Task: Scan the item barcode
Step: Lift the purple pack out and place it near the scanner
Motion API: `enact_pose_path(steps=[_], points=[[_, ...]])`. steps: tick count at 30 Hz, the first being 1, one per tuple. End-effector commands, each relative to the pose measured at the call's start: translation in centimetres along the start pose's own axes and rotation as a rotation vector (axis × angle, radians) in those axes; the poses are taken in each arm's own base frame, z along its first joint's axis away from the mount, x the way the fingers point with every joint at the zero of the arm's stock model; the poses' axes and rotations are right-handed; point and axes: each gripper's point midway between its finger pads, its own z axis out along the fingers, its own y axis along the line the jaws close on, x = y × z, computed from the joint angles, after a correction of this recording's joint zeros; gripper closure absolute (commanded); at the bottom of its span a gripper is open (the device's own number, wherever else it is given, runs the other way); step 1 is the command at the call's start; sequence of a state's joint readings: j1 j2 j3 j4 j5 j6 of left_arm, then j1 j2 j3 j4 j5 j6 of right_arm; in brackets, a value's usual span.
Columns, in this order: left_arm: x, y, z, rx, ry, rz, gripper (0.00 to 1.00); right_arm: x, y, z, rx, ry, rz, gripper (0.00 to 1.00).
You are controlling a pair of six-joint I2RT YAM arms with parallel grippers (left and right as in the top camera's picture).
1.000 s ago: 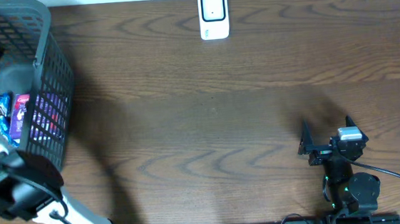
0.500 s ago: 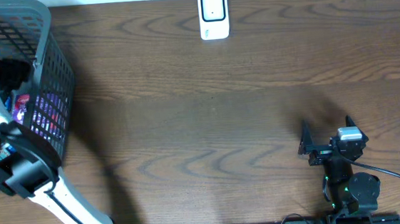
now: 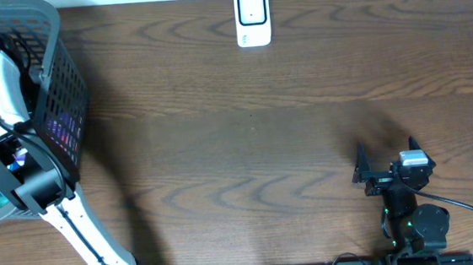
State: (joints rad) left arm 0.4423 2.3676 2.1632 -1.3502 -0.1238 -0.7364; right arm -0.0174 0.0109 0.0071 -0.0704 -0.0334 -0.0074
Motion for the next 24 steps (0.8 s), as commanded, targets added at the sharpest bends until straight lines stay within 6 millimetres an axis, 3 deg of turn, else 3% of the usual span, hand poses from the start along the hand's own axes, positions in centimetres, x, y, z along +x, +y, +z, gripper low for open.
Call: enact_pose_path(steps=[1, 3, 6, 11, 14, 17, 18, 21, 22, 24], points=[[1.4, 0.2, 2.2, -0.054, 0.048, 0.018, 0.57, 0.0, 0.2, 0.0, -0.008, 0.000, 0.013, 0.01], [1.5, 0.4, 2.4, -0.060, 0.055, 0.031, 0.92, 0.0, 0.2, 0.0, -0.008, 0.000, 0.013, 0.01], [1.3, 0.5, 1.8, -0.049, 0.050, 0.070, 0.93, 0.0, 0.2, 0.0, -0.008, 0.000, 0.013, 0.01], [-0.3, 1.4, -3.5, 0.036, -0.020, 0.045, 0.93, 0.0, 0.2, 0.0, -0.008, 0.000, 0.013, 0.01], [-1.3, 2.0, -8.7, 0.162, -0.100, 0.006, 0.93, 0.0, 0.2, 0.0, -0.008, 0.000, 0.013, 0.01], [-1.9, 3.5, -16.0, 0.324, -0.237, -0.037, 0.93, 0.0, 0.2, 0.0, -0.008, 0.000, 0.013, 0.01], [-1.8, 4.6, -19.8, 0.404, -0.321, -0.054, 0.93, 0.0, 0.2, 0.0, -0.008, 0.000, 0.013, 0.01], [-0.9, 6.9, -26.3, 0.538, -0.460, -0.079, 0.93, 0.0, 0.2, 0.0, -0.008, 0.000, 0.013, 0.01], [0.1, 8.1, -29.5, 0.610, -0.524, -0.084, 0.93, 0.0, 0.2, 0.0, -0.008, 0.000, 0.013, 0.01], [1.7, 9.5, -33.2, 0.701, -0.599, -0.081, 0.93, 0.0, 0.2, 0.0, -0.008, 0.000, 0.013, 0.01]])
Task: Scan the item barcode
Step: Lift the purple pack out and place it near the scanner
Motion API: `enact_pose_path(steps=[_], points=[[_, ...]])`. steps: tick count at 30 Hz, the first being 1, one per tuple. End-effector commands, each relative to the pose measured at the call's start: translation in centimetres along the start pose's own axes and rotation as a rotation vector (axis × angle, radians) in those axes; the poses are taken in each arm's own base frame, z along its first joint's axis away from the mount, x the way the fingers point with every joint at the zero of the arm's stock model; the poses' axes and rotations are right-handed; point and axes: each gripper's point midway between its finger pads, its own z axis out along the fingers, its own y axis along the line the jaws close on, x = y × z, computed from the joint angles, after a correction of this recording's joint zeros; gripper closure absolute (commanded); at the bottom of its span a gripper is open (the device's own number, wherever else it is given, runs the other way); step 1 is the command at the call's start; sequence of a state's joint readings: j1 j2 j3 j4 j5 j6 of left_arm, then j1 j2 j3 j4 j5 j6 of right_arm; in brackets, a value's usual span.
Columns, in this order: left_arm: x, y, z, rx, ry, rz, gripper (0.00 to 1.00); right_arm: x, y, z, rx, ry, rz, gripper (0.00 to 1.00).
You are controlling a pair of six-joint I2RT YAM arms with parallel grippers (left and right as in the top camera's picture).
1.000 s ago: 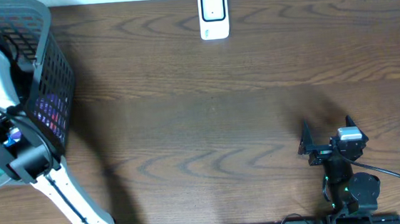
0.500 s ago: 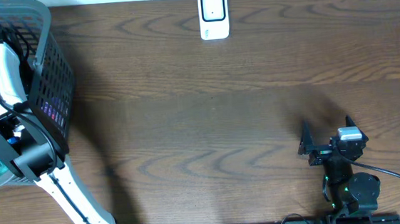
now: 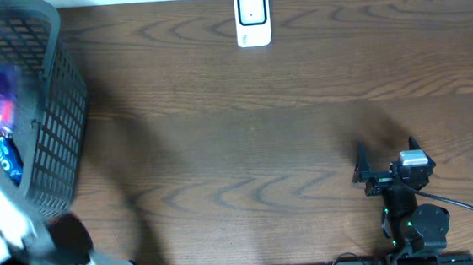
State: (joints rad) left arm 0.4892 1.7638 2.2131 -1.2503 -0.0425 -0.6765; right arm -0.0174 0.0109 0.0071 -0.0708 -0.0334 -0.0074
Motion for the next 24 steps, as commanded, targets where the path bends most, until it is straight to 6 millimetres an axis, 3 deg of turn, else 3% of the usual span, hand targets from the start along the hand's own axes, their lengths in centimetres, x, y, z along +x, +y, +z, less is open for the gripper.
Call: enact_pose_path(steps=[1, 3, 4, 5, 7, 9, 11, 13, 15, 16, 17, 19, 20, 21, 24], points=[[-0.5, -1.8, -9.3, 0.206, -0.124, 0.013, 0.93, 0.0, 0.2, 0.0, -0.008, 0.000, 0.013, 0.01], [0.9, -3.3, -12.8, 0.329, -0.121, 0.040, 0.93, 0.0, 0.2, 0.0, -0.008, 0.000, 0.013, 0.01], [2.9, -4.8, -15.6, 0.441, -0.086, 0.082, 0.93, 0.0, 0.2, 0.0, -0.008, 0.000, 0.013, 0.01], [4.4, -5.8, -17.0, 0.506, -0.058, 0.116, 0.93, 0.0, 0.2, 0.0, -0.008, -0.001, 0.013, 0.01], [7.3, -7.7, -19.0, 0.599, -0.003, 0.204, 0.93, 0.0, 0.2, 0.0, -0.008, 0.000, 0.013, 0.01], [12.4, -10.6, -20.5, 0.701, 0.076, 0.395, 0.93, 0.0, 0.2, 0.0, -0.008, 0.000, 0.013, 0.01], [15.9, -12.5, -20.9, 0.750, 0.127, 0.518, 0.93, 0.0, 0.2, 0.0, -0.008, 0.000, 0.013, 0.01], [20.6, -14.6, -20.0, 0.752, 0.186, 0.639, 0.93, 0.0, 0.2, 0.0, -0.008, 0.000, 0.013, 0.01], [25.1, -16.3, -18.2, 0.713, 0.245, 0.729, 0.93, 0.0, 0.2, 0.0, -0.008, 0.000, 0.013, 0.01], [28.6, -17.4, -16.6, 0.682, 0.294, 0.793, 0.93, 0.0, 0.2, 0.0, -0.008, -0.001, 0.013, 0.01], [30.9, -18.1, -15.5, 0.672, 0.324, 0.839, 0.93, 0.0, 0.2, 0.0, -0.008, 0.000, 0.013, 0.01], [35.1, -19.1, -13.4, 0.645, 0.377, 0.916, 0.93, 0.0, 0.2, 0.0, -0.008, 0.000, 0.013, 0.01], [36.3, -19.3, -12.8, 0.636, 0.391, 0.933, 0.93, 0.0, 0.2, 0.0, -0.008, 0.000, 0.013, 0.01], [39.3, -19.8, -11.2, 0.615, 0.425, 0.977, 0.93, 0.0, 0.2, 0.0, -0.008, 0.000, 0.013, 0.01], [45.5, -20.6, -7.8, 0.588, 0.475, 1.058, 0.93, 0.0, 0.2, 0.0, -0.008, 0.000, 0.013, 0.01]])
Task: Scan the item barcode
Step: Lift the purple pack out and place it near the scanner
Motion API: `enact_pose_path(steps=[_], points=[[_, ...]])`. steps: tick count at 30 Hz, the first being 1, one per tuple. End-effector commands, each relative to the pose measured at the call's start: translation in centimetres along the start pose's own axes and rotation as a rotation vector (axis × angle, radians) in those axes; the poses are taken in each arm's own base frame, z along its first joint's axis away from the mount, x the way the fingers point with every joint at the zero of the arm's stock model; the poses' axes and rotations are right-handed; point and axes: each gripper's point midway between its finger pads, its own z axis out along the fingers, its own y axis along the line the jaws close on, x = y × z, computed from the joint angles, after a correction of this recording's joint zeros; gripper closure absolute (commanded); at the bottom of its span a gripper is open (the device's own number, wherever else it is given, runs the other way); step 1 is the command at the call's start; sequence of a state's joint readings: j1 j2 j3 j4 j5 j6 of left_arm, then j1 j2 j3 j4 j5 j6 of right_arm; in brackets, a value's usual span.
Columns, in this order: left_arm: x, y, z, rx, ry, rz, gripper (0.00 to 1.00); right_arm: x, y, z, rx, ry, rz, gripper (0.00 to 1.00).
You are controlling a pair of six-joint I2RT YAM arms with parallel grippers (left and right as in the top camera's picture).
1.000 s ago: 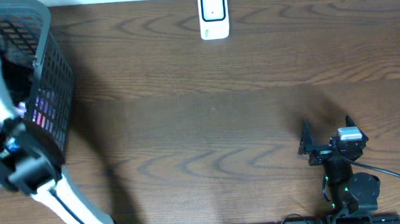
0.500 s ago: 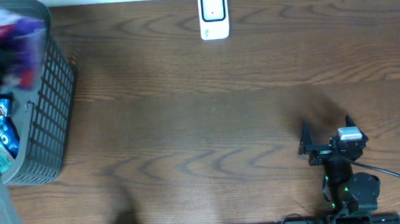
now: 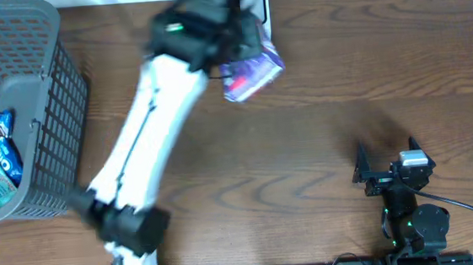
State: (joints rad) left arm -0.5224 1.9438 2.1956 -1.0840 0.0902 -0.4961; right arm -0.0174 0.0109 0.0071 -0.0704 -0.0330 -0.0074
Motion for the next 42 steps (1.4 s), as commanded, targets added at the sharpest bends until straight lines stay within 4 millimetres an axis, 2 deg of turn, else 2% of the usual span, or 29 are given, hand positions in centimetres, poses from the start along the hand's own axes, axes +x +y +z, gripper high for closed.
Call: enact_pose_path(steps=[1, 3, 5, 6, 7, 9, 10, 11, 14, 16, 18, 19, 20, 21, 22, 23, 24, 25, 26, 28, 29, 31, 32, 33, 35, 39, 42], points=[[2.4, -2.2, 7.1, -0.021, 0.070, 0.092, 0.93, 0.0, 0.2, 0.0, -0.008, 0.000, 0.013, 0.01], [4.1, -3.3, 11.0, -0.020, 0.104, 0.137, 0.92, 0.0, 0.2, 0.0, -0.008, 0.000, 0.013, 0.01], [5.0, -3.9, 13.4, -0.017, 0.119, 0.158, 0.91, 0.0, 0.2, 0.0, -0.008, 0.000, 0.013, 0.01], [5.9, -4.3, 15.3, -0.016, 0.130, 0.168, 0.85, 0.0, 0.2, 0.0, -0.008, 0.000, 0.013, 0.01], [6.3, -4.4, 16.1, -0.016, 0.137, 0.174, 0.83, 0.0, 0.2, 0.0, -0.008, 0.000, 0.013, 0.01], [7.5, -4.6, 17.7, -0.021, 0.159, 0.186, 0.64, 0.0, 0.2, 0.0, -0.008, 0.000, 0.013, 0.01], [8.1, -4.5, 18.3, -0.027, 0.172, 0.191, 0.40, 0.0, 0.2, 0.0, -0.008, 0.000, 0.013, 0.01], [8.3, -4.5, 18.5, -0.031, 0.179, 0.192, 0.28, 0.0, 0.2, 0.0, -0.008, 0.000, 0.013, 0.01], [7.3, -4.5, 17.0, -0.026, 0.163, 0.183, 0.24, 0.0, 0.2, 0.0, -0.008, 0.000, 0.013, 0.01], [5.9, -4.4, 15.1, -0.016, 0.133, 0.171, 0.25, 0.0, 0.2, 0.0, -0.008, 0.000, 0.013, 0.01], [3.8, -4.2, 12.3, 0.001, 0.083, 0.152, 0.24, 0.0, 0.2, 0.0, -0.008, 0.000, 0.013, 0.01], [2.5, -4.0, 10.6, 0.011, 0.051, 0.138, 0.24, 0.0, 0.2, 0.0, -0.008, 0.000, 0.013, 0.01], [-0.6, -2.9, 5.9, 0.030, -0.037, 0.116, 0.24, 0.0, 0.2, 0.0, -0.008, 0.000, 0.013, 0.01], [-2.0, -2.1, 3.8, 0.031, -0.078, 0.124, 0.24, 0.0, 0.2, 0.0, -0.008, 0.000, 0.013, 0.01], [-3.8, -0.6, 0.9, 0.012, -0.141, 0.123, 0.24, 0.0, 0.2, 0.0, -0.008, 0.000, 0.013, 0.01], [-4.9, 0.6, -0.7, -0.011, -0.181, 0.110, 0.24, 0.0, 0.2, 0.0, -0.008, 0.000, 0.013, 0.01], [-6.4, 2.8, -3.3, -0.061, -0.244, 0.074, 0.24, 0.0, 0.2, 0.0, -0.008, 0.000, 0.013, 0.01], [-8.4, 6.3, -6.8, -0.145, -0.333, 0.021, 0.24, 0.0, 0.2, 0.0, -0.008, 0.000, 0.013, 0.01], [-9.4, 8.8, -9.1, -0.206, -0.388, -0.020, 0.24, 0.0, 0.2, 0.0, -0.008, 0.000, 0.013, 0.01], [-11.1, 15.3, -14.6, -0.359, -0.503, -0.127, 0.18, 0.0, 0.2, 0.0, -0.008, 0.000, 0.013, 0.01], [-11.3, 16.8, -15.8, -0.396, -0.526, -0.154, 0.18, 0.0, 0.2, 0.0, -0.008, 0.000, 0.013, 0.01], [-11.5, 23.3, -20.2, -0.550, -0.597, -0.266, 0.17, 0.0, 0.2, 0.0, -0.008, 0.000, 0.013, 0.01], [-11.1, 26.2, -21.8, -0.615, -0.609, -0.317, 0.17, 0.0, 0.2, 0.0, -0.008, 0.000, 0.013, 0.01], [-10.1, 29.9, -23.3, -0.694, -0.599, -0.384, 0.18, 0.0, 0.2, 0.0, -0.008, 0.000, 0.013, 0.01], [-7.4, 35.1, -24.6, -0.804, -0.519, -0.485, 0.17, 0.0, 0.2, 0.0, -0.008, 0.000, 0.013, 0.01], [-2.4, 42.4, -24.2, -0.931, -0.368, -0.683, 0.18, 0.0, 0.2, 0.0, -0.008, 0.000, 0.013, 0.01], [0.8, 45.7, -23.0, -0.981, -0.271, -0.803, 0.18, 0.0, 0.2, 0.0, -0.008, 0.000, 0.013, 0.01]])
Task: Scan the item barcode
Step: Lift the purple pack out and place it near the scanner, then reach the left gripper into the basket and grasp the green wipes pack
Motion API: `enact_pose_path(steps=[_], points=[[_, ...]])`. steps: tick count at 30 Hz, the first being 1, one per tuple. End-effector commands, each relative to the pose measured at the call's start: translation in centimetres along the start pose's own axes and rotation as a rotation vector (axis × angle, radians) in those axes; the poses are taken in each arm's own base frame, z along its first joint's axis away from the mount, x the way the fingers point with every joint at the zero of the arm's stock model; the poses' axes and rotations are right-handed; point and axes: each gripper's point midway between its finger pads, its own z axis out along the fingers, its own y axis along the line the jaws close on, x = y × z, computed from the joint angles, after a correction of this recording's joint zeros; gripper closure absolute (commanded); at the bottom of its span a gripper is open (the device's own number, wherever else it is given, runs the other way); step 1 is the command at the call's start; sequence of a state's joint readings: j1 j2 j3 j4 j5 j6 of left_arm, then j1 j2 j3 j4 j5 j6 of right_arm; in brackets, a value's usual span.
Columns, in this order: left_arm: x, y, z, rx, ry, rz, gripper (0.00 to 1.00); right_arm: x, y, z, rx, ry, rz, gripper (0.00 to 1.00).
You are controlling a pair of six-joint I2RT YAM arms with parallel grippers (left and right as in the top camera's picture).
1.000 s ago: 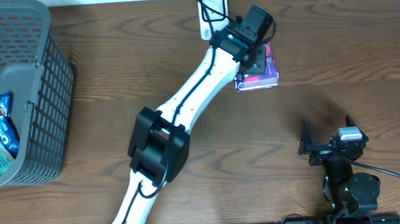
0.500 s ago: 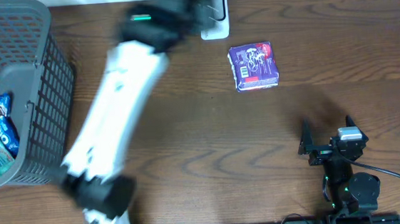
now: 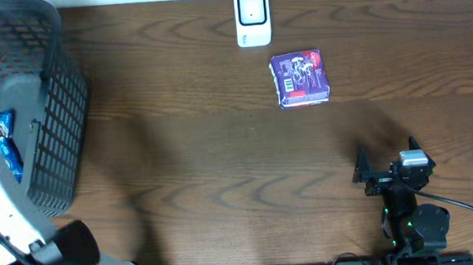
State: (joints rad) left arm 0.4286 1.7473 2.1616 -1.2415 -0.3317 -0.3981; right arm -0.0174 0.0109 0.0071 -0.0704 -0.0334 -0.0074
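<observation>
A purple packet (image 3: 300,78) lies flat on the wooden table, its printed face up, just right of and below the white scanner (image 3: 252,18) at the table's far edge. Nothing holds it. My left arm reaches up the left side over the grey basket (image 3: 50,122). The left gripper is only a dark blur there, so its jaws cannot be read. My right gripper (image 3: 387,151) rests open and empty near the front right, well short of the packet.
The basket fills the left end of the table and holds a blue snack packet (image 3: 5,146). The right arm's base and cable (image 3: 471,215) sit at the front right edge.
The left arm held the purple packet up by the scanner. Now the packet lies on the table right of the scanner, let go, and the arm is back over the basket.
My left gripper was first down in the basket among the packets. It then had the purple packet raised over the basket, then up beside the scanner. Now the packet lies on the table and the arm is at the basket again. The right arm never moved.
</observation>
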Motion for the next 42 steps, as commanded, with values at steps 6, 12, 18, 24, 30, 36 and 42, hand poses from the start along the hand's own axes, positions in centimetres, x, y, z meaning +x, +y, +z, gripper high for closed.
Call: enact_pose_path(steps=[6, 12, 18, 24, 30, 36, 42], points=[[7.1, 6.4, 11.0, -0.271, 0.318, 0.002, 0.18, 0.0, 0.2, 0.0, -0.008, 0.000, 0.013, 0.01], [11.5, 8.2, 15.4, -0.389, 0.412, 0.119, 0.19, 0.0, 0.2, 0.0, -0.008, 0.000, 0.013, 0.01], [14.9, 10.2, 18.0, -0.496, 0.443, 0.193, 0.32, 0.0, 0.2, 0.0, -0.008, 0.000, 0.013, 0.01], [16.6, 10.4, 19.8, -0.476, 0.449, 0.258, 0.33, 0.0, 0.2, 0.0, -0.008, 0.000, 0.013, 0.01], [16.5, 10.8, 20.8, -0.478, 0.416, 0.228, 0.31, 0.0, 0.2, 0.0, -0.008, 0.000, 0.013, 0.01], [16.5, 12.6, 21.6, -0.463, 0.439, 0.154, 0.32, 0.0, 0.2, 0.0, -0.008, 0.000, 0.013, 0.01], [19.1, 11.6, 23.7, -0.350, 0.549, 0.190, 0.32, 0.0, 0.2, 0.0, -0.008, 0.000, 0.013, 0.01]])
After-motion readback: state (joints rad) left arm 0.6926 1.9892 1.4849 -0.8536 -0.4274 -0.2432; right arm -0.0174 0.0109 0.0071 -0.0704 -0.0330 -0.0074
